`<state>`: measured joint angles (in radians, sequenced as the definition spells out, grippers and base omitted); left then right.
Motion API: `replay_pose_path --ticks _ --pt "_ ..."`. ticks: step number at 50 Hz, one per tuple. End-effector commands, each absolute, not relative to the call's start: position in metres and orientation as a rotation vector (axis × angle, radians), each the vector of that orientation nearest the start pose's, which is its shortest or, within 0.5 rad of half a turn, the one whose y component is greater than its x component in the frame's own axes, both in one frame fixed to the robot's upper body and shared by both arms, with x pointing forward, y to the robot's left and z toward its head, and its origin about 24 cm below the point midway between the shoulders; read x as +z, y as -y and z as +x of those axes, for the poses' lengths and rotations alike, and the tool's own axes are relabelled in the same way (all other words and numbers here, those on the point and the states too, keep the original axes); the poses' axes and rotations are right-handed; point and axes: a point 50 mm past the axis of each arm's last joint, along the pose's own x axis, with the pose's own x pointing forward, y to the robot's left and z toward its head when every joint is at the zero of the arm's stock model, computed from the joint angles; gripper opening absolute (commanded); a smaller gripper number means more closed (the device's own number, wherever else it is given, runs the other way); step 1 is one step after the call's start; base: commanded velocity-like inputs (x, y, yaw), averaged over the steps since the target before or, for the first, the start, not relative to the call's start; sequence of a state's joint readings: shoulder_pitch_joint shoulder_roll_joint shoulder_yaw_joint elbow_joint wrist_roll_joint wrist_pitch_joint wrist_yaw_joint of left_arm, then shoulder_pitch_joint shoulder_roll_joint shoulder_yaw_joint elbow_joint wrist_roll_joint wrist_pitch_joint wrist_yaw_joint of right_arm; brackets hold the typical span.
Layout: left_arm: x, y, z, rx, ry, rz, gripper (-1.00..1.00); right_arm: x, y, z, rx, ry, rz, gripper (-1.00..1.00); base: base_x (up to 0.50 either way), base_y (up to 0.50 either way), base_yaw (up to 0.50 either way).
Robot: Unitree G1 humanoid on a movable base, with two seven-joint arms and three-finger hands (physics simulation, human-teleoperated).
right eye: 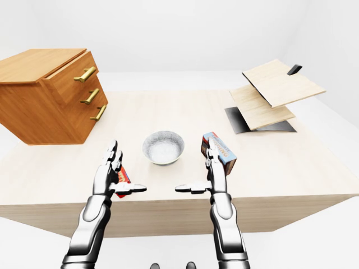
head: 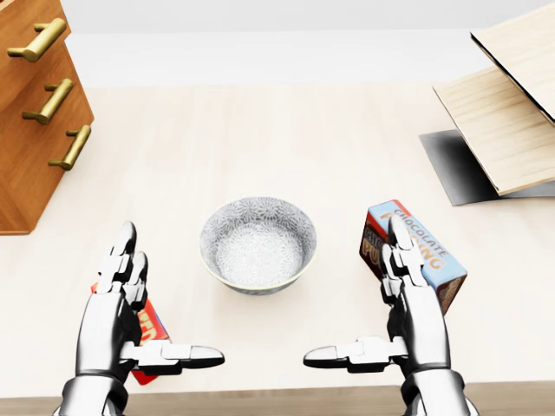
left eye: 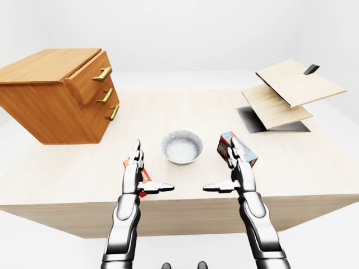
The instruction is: Close the top drawer of the cabinet and put the bowl on top of it.
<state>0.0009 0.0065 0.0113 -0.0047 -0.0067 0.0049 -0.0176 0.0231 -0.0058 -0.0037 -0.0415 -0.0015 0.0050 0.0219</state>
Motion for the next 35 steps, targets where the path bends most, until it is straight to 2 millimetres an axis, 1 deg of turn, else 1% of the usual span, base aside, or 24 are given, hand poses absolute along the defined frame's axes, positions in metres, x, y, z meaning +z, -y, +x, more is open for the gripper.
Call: replay_pose_path --ticks 1,5,8,11,16,17,25,27,31,35 --pt "0.047 -0.157 0.252 -0.017 0.006 0.001 1.0 0.056 0.154 0.238 0.023 0.053 -0.031 1.0 0.0 0.0 0.0" --pt "0.048 -0.158 0.253 -0.012 0.012 0.0 1.0 0.059 0.152 0.236 0.036 0.089 -0.01 1.0 0.0 0.0 0.0" --pt "0.051 -0.159 0.251 -0.011 0.02 0.001 1.0 0.065 0.155 0.235 0.012 0.109 -0.012 1.0 0.0 0.0 0.0" --pt "0.057 -0.159 0.246 -0.009 0.035 0.001 1.0 0.071 0.155 0.226 0.029 0.173 -0.022 1.0 0.0 0.0 0.0" --pt "0.073 -0.159 0.23 -0.008 0.088 0.004 1.0 0.08 0.156 0.217 -0.004 0.185 -0.02 1.0 0.24 0.0 0.0" --pt "0.076 -0.159 0.228 -0.008 0.098 0.005 1.0 0.082 0.155 0.214 0.018 0.202 -0.021 1.0 0.0 0.0 0.0" --pt "0.092 -0.16 0.213 -0.005 0.166 0.004 1.0 0.089 0.152 0.199 0.017 0.226 -0.041 1.0 0.0 0.0 0.0" --pt "0.096 -0.161 0.21 -0.004 0.179 0.008 1.0 0.094 0.153 0.192 0.019 0.242 -0.038 1.0 0.0 0.0 0.0" --pt "0.098 -0.161 0.208 -0.002 0.186 0.009 1.0 0.099 0.153 0.187 0.016 0.256 -0.034 1.0 0.0 0.0 0.0" --pt "0.099 -0.161 0.206 -0.002 0.192 0.011 1.0 0.105 0.153 0.178 0.026 0.272 -0.026 1.0 0.0 0.0 0.0"
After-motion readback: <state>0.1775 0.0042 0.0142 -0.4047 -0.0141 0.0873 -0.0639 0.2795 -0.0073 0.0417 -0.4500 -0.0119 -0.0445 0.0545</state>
